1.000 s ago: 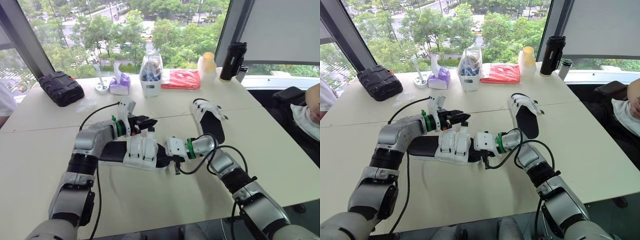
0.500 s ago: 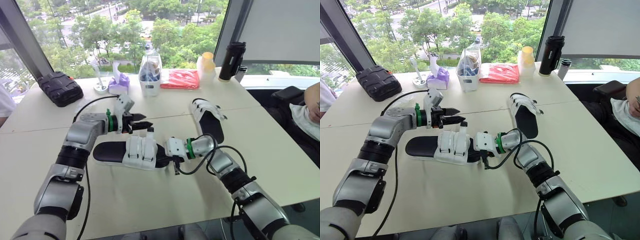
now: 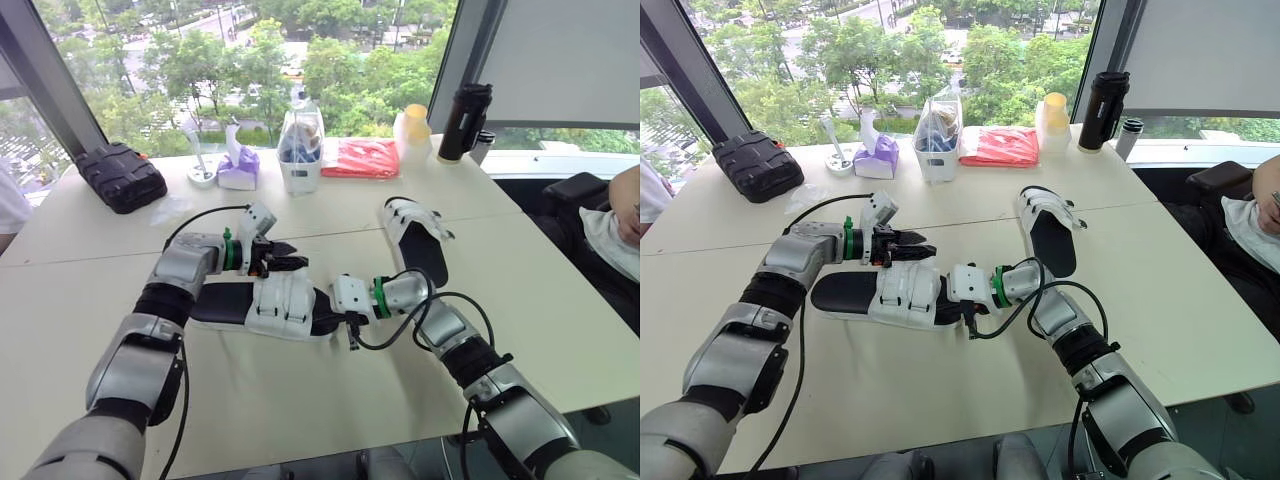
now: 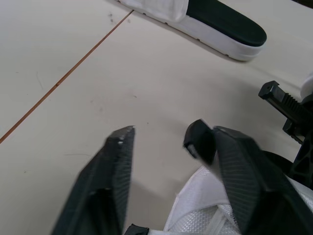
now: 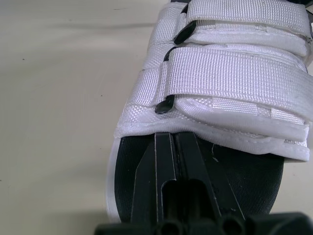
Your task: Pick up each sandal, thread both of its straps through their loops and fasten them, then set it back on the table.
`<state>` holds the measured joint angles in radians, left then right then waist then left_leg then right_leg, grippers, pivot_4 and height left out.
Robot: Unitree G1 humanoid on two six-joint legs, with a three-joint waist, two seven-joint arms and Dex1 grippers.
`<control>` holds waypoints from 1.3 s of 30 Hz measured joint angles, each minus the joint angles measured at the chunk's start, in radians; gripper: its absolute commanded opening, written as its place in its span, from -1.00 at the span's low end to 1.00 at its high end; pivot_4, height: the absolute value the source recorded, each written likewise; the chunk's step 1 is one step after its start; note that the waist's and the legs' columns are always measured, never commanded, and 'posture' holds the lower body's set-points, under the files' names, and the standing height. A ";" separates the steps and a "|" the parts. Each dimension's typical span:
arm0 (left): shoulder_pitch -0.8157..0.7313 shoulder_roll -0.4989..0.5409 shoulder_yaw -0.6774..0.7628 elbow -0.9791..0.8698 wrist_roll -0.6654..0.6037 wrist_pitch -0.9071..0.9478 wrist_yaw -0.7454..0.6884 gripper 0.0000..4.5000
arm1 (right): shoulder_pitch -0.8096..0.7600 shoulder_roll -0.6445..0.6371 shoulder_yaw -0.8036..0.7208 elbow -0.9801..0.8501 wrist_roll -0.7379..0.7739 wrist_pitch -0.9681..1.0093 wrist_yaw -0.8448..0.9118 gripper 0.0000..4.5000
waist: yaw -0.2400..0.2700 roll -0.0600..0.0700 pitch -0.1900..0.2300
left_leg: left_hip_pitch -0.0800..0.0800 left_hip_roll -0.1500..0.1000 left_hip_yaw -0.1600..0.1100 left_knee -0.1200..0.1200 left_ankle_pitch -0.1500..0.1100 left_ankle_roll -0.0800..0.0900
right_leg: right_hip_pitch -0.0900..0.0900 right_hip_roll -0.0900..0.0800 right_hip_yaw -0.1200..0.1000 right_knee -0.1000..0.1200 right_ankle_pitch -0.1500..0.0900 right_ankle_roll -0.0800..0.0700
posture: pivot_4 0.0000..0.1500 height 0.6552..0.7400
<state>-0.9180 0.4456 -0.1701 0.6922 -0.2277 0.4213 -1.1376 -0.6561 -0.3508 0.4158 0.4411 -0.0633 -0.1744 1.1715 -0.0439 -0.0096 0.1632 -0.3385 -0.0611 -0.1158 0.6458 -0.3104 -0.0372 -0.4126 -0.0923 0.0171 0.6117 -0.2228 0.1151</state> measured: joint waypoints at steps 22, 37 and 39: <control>0.028 0.132 0.178 -0.141 0.031 -0.142 0.039 -0.74 | 0.006 -0.005 -0.001 -0.031 0.001 0.018 -0.005 -1.00 | 0.000 0.000 0.000 | -0.001 0.002 0.000 0.000 0.000 0.000 | -0.002 0.001 0.001 0.001 0.000 0.000 | 1.00 1.00; 0.417 0.262 0.189 -0.400 0.024 -0.391 -0.049 -0.74 | 0.124 -0.287 -0.087 -0.529 0.125 0.382 0.103 -1.00 | 0.037 -0.002 0.009 | -0.022 0.000 0.000 0.003 0.000 -0.001 | -0.020 -0.004 0.000 0.001 0.001 -0.001 | 1.00 1.00; 0.417 0.263 0.185 -0.390 0.044 -0.479 -0.049 -0.74 | 0.123 -0.319 -0.133 -0.605 0.178 0.455 0.113 -1.00 | 0.035 -0.002 0.011 | -0.022 0.000 0.001 0.003 0.000 -0.001 | -0.020 -0.004 -0.001 0.001 0.001 -0.001 | 1.00 1.00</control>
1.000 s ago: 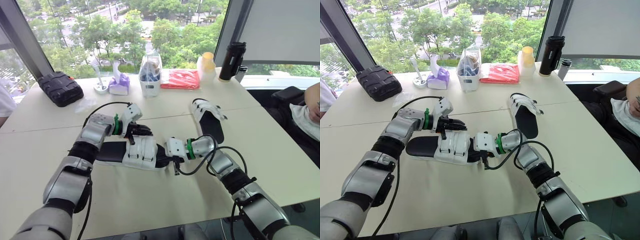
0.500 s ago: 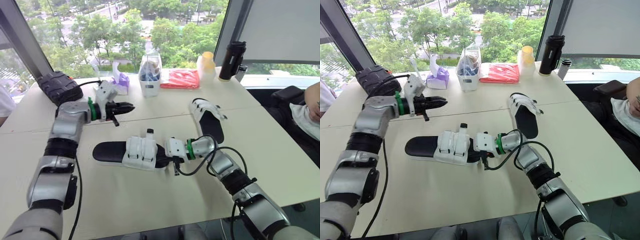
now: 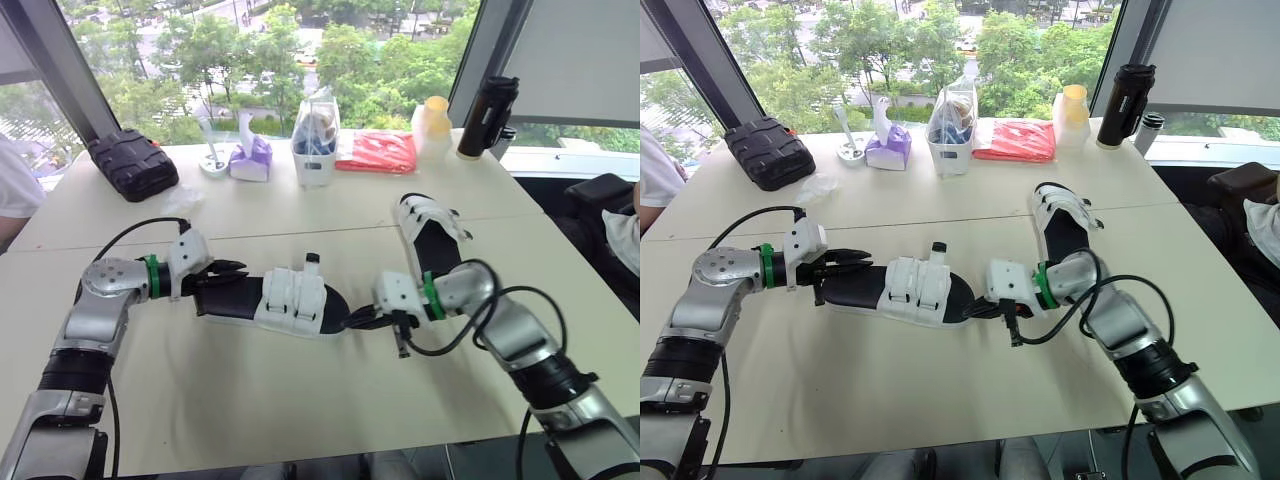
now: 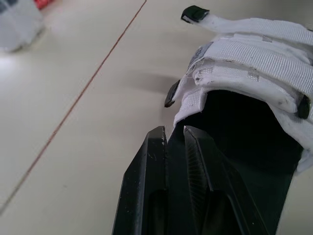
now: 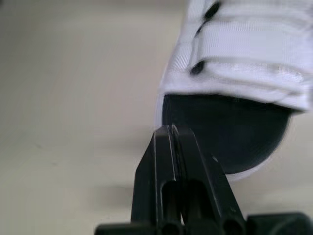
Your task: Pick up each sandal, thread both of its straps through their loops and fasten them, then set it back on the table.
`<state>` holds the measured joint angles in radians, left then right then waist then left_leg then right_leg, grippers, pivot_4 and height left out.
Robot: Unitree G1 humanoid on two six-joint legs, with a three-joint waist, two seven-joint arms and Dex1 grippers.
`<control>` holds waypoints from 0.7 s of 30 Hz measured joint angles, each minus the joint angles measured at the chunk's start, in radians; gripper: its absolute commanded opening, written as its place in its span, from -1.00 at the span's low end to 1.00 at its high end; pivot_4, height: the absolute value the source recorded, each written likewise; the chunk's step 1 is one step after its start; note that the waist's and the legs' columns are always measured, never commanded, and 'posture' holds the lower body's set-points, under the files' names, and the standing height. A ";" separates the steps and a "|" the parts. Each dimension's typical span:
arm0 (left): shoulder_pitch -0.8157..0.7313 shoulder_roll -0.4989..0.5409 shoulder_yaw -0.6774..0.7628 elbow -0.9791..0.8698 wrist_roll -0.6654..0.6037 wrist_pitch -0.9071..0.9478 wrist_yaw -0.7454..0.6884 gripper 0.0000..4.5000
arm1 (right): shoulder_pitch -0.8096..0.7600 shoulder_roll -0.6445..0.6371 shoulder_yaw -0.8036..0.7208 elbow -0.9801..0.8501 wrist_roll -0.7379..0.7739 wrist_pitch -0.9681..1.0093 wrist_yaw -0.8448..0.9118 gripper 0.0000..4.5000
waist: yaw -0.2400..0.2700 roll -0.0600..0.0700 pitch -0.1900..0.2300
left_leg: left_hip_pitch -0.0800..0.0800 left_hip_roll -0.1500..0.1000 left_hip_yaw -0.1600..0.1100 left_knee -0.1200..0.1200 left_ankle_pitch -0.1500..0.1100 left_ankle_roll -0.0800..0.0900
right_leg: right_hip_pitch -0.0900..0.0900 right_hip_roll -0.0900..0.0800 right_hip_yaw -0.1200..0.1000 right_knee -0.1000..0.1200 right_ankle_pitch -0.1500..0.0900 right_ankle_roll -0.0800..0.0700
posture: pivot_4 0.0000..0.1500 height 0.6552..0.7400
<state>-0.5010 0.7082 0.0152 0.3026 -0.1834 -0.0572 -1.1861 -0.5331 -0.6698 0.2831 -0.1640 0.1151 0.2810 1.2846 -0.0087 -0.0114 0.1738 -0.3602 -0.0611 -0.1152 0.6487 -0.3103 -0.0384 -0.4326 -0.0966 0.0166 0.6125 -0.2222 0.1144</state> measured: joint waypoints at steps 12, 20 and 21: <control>-0.052 0.017 -0.040 0.296 0.164 -0.791 0.076 0.95 | 0.018 -0.142 -0.216 -0.283 0.329 0.375 -0.020 -1.00 | 0.002 0.000 0.002 | -0.005 0.000 0.000 0.002 -0.001 0.001 | -0.003 -0.001 -0.001 -0.001 0.000 0.000 | 1.00 1.00; -0.176 -0.004 -0.120 0.569 0.277 -1.222 0.177 0.98 | 0.019 -0.158 -0.223 -0.293 0.355 0.391 -0.070 -1.00 | 0.000 0.000 0.002 | -0.013 -0.003 0.001 0.005 -0.001 0.001 | -0.010 -0.001 -0.002 0.000 0.003 0.001 | 1.00 1.00; -0.186 -0.007 -0.127 0.593 0.291 -1.255 0.193 0.98 | 0.019 -0.158 -0.222 -0.293 0.356 0.390 -0.073 -1.00 | -0.001 0.000 0.002 | -0.013 -0.003 0.001 0.005 -0.001 0.001 | -0.010 -0.001 -0.002 0.000 0.003 0.001 | 1.00 1.00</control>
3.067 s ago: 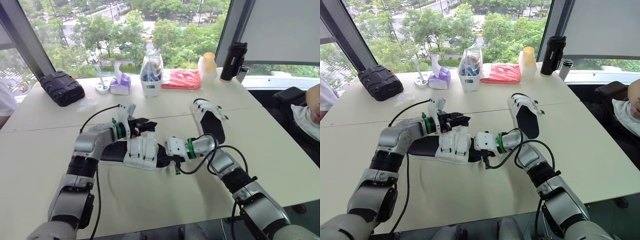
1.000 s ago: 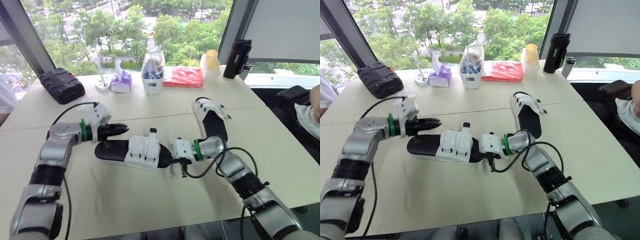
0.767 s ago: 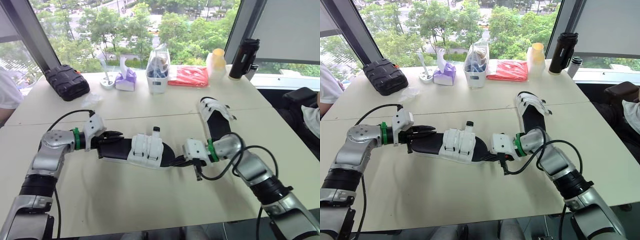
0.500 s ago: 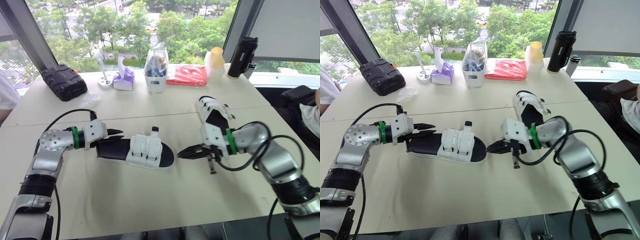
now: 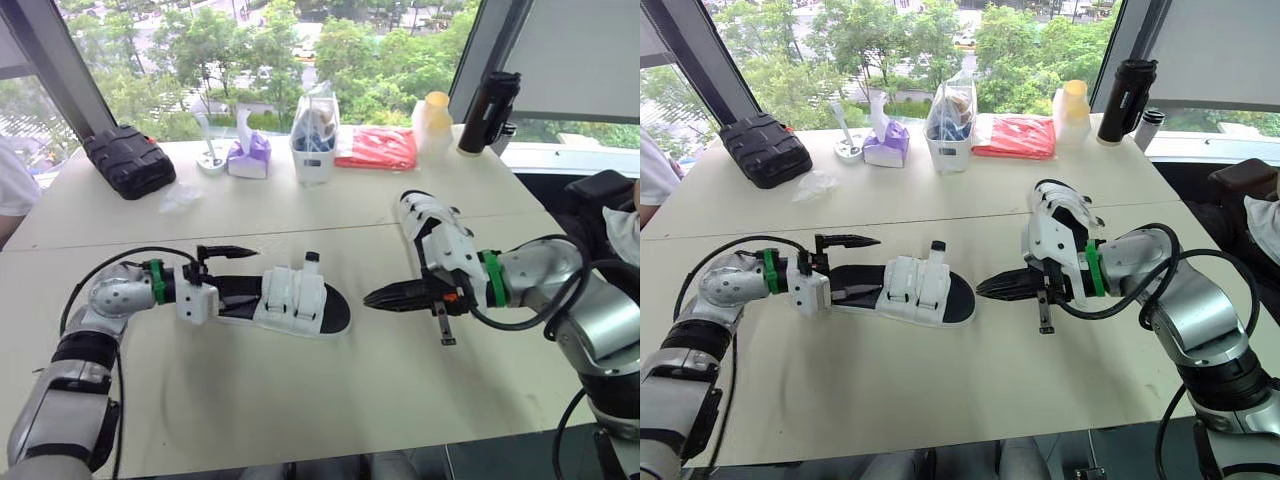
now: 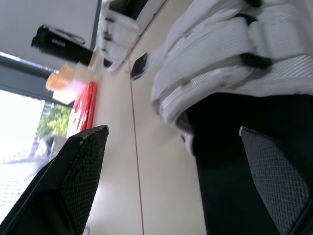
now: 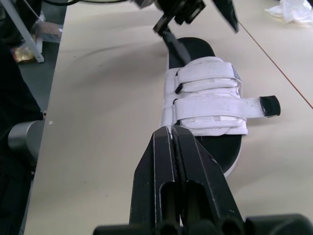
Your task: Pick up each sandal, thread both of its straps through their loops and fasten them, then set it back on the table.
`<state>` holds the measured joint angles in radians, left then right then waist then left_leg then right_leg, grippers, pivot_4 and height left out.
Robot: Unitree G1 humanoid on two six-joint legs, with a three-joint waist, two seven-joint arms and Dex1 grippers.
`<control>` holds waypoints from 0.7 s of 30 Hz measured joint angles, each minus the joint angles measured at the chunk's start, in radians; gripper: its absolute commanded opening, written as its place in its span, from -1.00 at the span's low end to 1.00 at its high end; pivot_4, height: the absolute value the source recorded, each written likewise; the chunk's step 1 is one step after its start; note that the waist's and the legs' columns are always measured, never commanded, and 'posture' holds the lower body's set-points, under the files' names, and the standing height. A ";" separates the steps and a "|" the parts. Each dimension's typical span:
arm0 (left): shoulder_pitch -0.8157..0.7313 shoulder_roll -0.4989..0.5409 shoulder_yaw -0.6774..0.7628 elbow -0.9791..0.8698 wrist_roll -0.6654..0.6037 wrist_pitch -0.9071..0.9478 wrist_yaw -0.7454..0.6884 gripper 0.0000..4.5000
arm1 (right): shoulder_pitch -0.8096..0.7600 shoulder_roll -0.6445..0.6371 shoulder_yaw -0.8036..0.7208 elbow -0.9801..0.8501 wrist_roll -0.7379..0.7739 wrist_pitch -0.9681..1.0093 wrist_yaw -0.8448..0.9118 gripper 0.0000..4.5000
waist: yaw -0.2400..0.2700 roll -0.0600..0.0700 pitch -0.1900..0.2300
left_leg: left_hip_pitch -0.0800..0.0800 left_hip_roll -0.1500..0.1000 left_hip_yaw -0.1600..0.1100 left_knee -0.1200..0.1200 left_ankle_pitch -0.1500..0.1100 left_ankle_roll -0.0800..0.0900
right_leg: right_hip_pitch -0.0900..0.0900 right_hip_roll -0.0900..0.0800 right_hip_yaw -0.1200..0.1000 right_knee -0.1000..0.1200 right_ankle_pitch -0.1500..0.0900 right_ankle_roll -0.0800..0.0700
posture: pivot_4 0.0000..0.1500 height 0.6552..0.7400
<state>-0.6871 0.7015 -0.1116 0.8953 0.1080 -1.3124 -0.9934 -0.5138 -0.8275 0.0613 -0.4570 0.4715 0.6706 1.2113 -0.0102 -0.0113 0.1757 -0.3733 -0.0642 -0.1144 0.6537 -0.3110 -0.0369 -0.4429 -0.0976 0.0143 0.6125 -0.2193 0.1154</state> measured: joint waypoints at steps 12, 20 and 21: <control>-0.203 -0.122 -0.086 0.191 0.347 -0.187 0.298 0.98 | -0.006 -0.003 0.020 0.001 0.003 -0.014 -0.029 -1.00 | 0.004 0.000 0.000 | -0.003 -0.004 0.002 0.009 -0.002 0.003 | 0.003 0.000 0.000 0.001 0.002 0.003 | 1.00 1.00; -0.286 -0.163 -0.198 0.202 0.654 -0.204 0.583 0.41 | -0.003 -0.020 0.032 0.000 0.002 -0.030 -0.043 -1.00 | 0.003 0.000 0.000 | -0.002 -0.005 0.002 0.010 -0.002 0.003 | 0.003 -0.001 0.000 0.002 0.003 0.005 | 1.00 1.00; -0.296 -0.163 -0.220 0.202 0.696 -0.202 0.629 0.16 | -0.001 -0.020 0.032 0.000 0.002 -0.032 -0.045 -1.00 | 0.004 0.000 0.000 | -0.003 -0.005 0.002 0.010 -0.002 0.003 | 0.003 -0.001 0.000 0.002 0.003 0.005 | 1.00 1.00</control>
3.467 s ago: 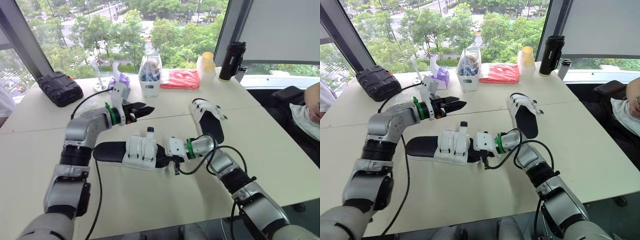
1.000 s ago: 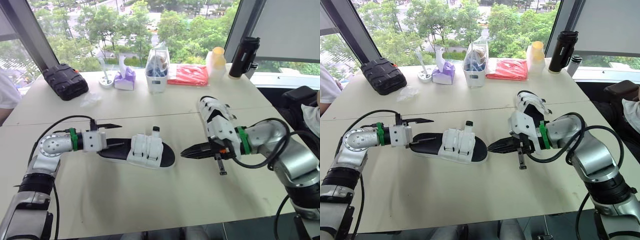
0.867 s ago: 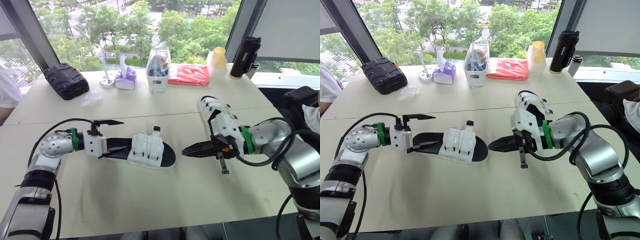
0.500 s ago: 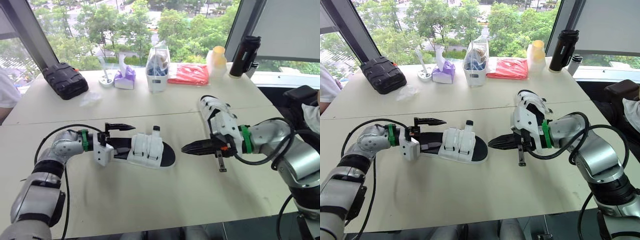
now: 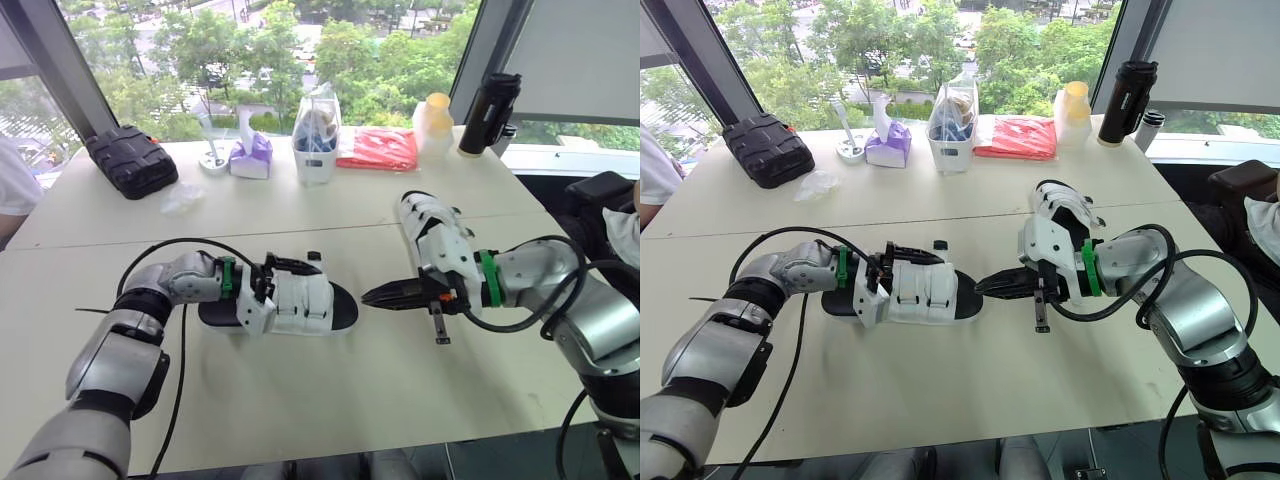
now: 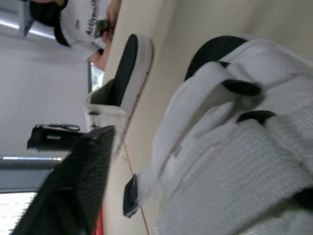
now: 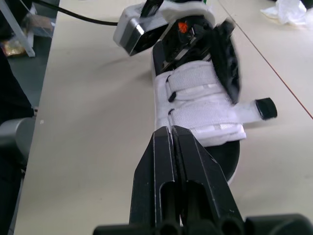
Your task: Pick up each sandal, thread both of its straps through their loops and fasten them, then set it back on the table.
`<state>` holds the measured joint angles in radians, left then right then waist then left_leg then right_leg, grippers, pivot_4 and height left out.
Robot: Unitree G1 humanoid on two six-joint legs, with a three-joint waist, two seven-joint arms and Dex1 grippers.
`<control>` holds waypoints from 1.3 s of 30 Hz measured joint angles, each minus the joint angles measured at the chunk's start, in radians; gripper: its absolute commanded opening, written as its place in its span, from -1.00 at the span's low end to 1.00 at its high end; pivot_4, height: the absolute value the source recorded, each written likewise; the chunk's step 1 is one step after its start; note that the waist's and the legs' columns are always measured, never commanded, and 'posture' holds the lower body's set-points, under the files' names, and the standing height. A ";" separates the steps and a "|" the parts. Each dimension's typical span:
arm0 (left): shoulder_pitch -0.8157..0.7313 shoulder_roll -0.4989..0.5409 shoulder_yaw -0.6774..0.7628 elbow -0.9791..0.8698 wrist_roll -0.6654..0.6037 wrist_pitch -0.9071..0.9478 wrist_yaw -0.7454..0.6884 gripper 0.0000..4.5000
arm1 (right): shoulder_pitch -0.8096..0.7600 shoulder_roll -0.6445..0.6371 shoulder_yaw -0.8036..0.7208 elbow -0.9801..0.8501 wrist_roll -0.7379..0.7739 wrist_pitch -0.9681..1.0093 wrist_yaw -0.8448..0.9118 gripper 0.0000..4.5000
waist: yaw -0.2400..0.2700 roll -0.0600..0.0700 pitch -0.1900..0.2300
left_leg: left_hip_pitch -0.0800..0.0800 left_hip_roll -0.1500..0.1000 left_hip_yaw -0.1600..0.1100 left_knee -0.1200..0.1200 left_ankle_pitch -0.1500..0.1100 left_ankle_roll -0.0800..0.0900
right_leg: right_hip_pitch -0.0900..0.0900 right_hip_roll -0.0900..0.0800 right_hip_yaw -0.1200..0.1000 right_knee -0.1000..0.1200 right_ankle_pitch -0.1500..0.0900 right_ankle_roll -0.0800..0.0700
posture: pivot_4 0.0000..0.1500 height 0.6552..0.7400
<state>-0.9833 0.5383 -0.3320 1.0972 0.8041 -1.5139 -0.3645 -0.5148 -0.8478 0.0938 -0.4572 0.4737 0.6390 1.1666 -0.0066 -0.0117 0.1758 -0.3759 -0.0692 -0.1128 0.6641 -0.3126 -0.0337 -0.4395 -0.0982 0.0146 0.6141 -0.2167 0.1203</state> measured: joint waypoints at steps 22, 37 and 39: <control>-0.125 -0.107 -0.189 0.066 0.192 0.973 0.473 -0.98 | 0.016 0.016 0.067 0.014 -0.049 -0.068 -0.024 -1.00 | 0.011 -0.001 0.000 | 0.004 -0.001 -0.001 0.004 0.001 0.000 | 0.005 0.000 0.000 0.002 0.002 0.004 | 1.00 1.00; -0.150 -0.171 -0.180 0.139 0.056 1.425 0.480 -0.98 | -0.006 0.043 0.120 0.052 -0.107 -0.136 -0.011 -1.00 | 0.012 -0.001 0.000 | 0.002 -0.001 -0.001 0.004 0.001 -0.001 | 0.004 0.000 0.000 0.001 0.002 0.003 | 1.00 1.00; -0.150 -0.171 -0.178 0.139 0.038 1.430 0.480 -0.98 | -0.006 0.044 0.120 0.052 -0.107 -0.137 -0.012 -1.00 | 0.013 -0.001 0.000 | 0.002 -0.001 -0.001 0.004 0.002 -0.002 | 0.004 0.000 0.000 0.001 0.002 0.003 | 1.00 1.00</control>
<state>-1.1330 0.3670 -0.5105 1.2360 0.8419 -0.0841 0.1152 -0.5207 -0.8038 0.2135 -0.4054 0.3669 0.5023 1.1550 0.0064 -0.0127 0.1760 -0.3737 -0.0703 -0.1140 0.6676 -0.3110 -0.0353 -0.4357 -0.0983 0.0149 0.6151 -0.2146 0.1237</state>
